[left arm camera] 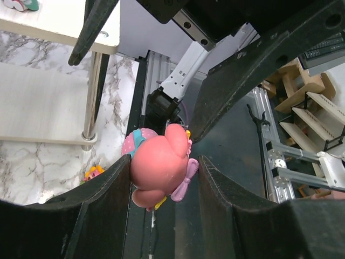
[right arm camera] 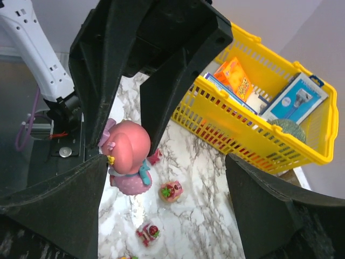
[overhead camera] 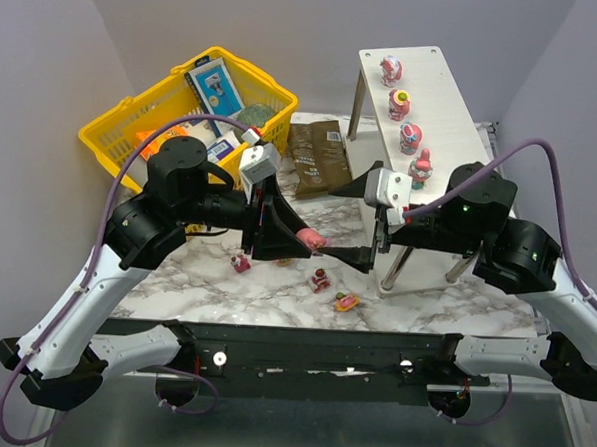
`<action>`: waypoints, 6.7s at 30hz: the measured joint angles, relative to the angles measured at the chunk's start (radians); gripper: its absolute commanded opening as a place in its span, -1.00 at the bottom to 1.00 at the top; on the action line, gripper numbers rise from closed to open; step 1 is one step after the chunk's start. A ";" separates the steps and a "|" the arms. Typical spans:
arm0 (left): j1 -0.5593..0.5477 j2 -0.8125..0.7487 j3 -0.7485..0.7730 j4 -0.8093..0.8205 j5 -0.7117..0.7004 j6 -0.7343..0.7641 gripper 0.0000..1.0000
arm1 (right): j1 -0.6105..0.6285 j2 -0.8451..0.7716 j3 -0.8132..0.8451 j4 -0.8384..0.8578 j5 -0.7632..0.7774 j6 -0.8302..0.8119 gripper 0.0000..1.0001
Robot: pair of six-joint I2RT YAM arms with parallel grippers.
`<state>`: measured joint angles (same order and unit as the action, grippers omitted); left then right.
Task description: Place and organize the plastic toys onto the shelf
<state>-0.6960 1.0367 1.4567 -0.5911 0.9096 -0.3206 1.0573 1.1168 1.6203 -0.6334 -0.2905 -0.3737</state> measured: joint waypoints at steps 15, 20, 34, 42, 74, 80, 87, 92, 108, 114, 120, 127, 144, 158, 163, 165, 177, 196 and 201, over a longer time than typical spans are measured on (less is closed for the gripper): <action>0.001 -0.024 -0.002 0.013 0.016 -0.026 -1.00 | 0.089 0.047 0.011 0.002 0.024 -0.046 0.87; 0.000 -0.031 -0.011 0.013 0.005 -0.008 -1.00 | 0.089 0.039 0.002 0.005 0.025 -0.029 0.87; 0.000 -0.039 -0.035 -0.016 -0.162 0.027 -1.00 | 0.089 -0.006 -0.031 0.021 0.024 0.056 0.93; 0.000 -0.042 -0.041 0.033 -0.185 -0.018 -1.00 | 0.089 0.003 -0.113 0.118 -0.001 0.097 0.90; 0.000 -0.077 -0.075 0.185 -0.180 -0.134 -1.00 | 0.102 0.006 -0.212 0.296 0.164 0.129 -0.20; 0.000 -0.073 -0.075 0.185 -0.181 -0.134 -0.77 | 0.102 0.006 -0.212 0.293 0.168 0.127 -0.82; 0.001 -0.066 -0.074 0.177 -0.211 -0.127 0.21 | 0.102 0.006 -0.212 0.280 0.211 0.139 -0.99; 0.004 -0.064 -0.068 0.160 -0.272 -0.101 0.97 | 0.105 -0.003 -0.212 0.265 0.259 0.164 -0.99; -0.005 -0.111 -0.091 0.138 -0.450 -0.095 0.98 | 0.099 -0.168 -0.252 0.261 0.583 0.280 -0.99; -0.005 -0.107 -0.133 0.136 -0.528 -0.096 0.98 | 0.099 -0.245 -0.261 0.145 0.827 0.414 -0.99; -0.005 -0.080 -0.141 0.137 -0.557 -0.097 0.98 | 0.099 -0.308 -0.283 -0.002 1.006 0.566 -0.99; -0.005 -0.061 -0.151 0.137 -0.569 -0.097 0.98 | 0.099 -0.330 -0.335 -0.132 1.128 0.723 -0.99; -0.005 -0.055 -0.185 0.137 -0.585 -0.097 0.98 | 0.100 -0.390 -0.441 -0.042 1.291 0.794 -0.98; -0.005 -0.046 -0.208 0.136 -0.592 -0.100 0.98 | 0.099 -0.442 -0.586 0.227 1.289 0.524 -0.27; -0.005 -0.033 -0.208 0.135 -0.604 -0.100 0.98 | 0.099 -0.445 -0.595 0.246 1.279 0.490 0.09; -0.005 -0.025 -0.208 0.136 -0.608 -0.100 0.98 | 0.099 -0.447 -0.597 0.238 1.268 0.485 0.21; -0.005 0.024 -0.208 0.140 -0.610 -0.100 0.98 | 0.099 -0.452 -0.559 0.153 1.208 0.479 0.73; -0.005 0.037 -0.208 0.140 -0.610 -0.099 0.98 | 0.099 -0.298 -0.180 -0.107 1.115 0.531 0.91; -0.005 0.037 -0.208 0.137 -0.636 -0.094 0.97 | 0.099 -0.261 -0.115 -0.116 1.084 0.519 0.91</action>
<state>-0.7006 1.0733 1.2488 -0.4545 0.2737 -0.4149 1.1564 0.8558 1.5055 -0.7494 0.7937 0.1452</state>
